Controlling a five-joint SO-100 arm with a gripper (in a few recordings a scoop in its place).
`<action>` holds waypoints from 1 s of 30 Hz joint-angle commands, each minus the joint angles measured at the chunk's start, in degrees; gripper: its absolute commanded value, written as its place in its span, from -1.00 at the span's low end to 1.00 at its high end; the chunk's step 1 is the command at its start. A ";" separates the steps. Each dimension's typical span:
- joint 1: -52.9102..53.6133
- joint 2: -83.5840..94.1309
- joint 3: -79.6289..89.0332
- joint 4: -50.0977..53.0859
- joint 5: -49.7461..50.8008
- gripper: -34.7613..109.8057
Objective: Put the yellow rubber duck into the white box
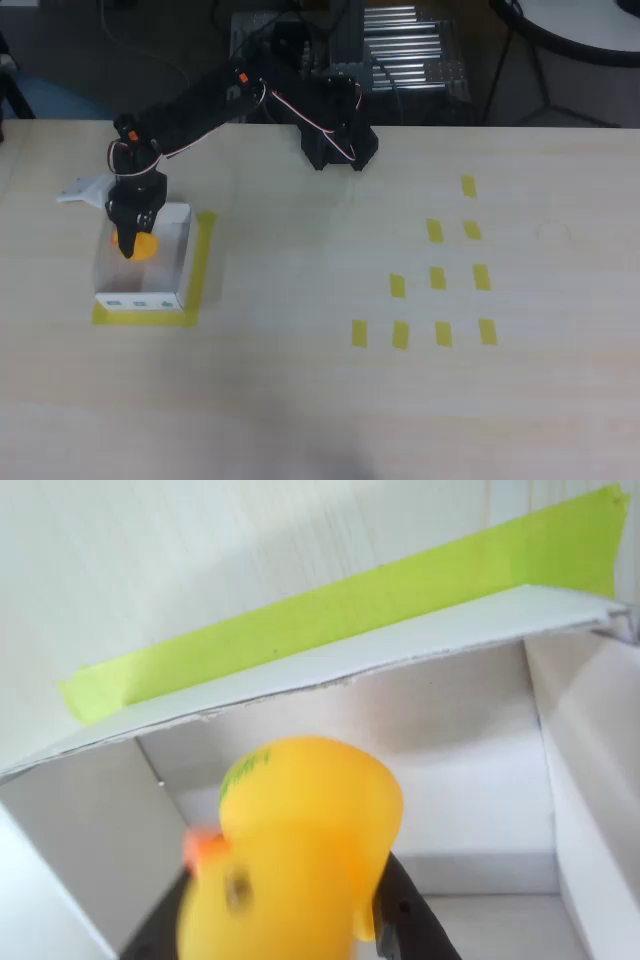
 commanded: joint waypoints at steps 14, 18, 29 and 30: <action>-4.13 21.62 -1.05 2.55 1.05 -0.10; -9.40 38.94 0.26 6.15 6.94 -0.34; -35.16 102.22 52.82 -12.83 27.33 -0.52; -37.97 109.34 60.82 -15.56 29.88 -0.52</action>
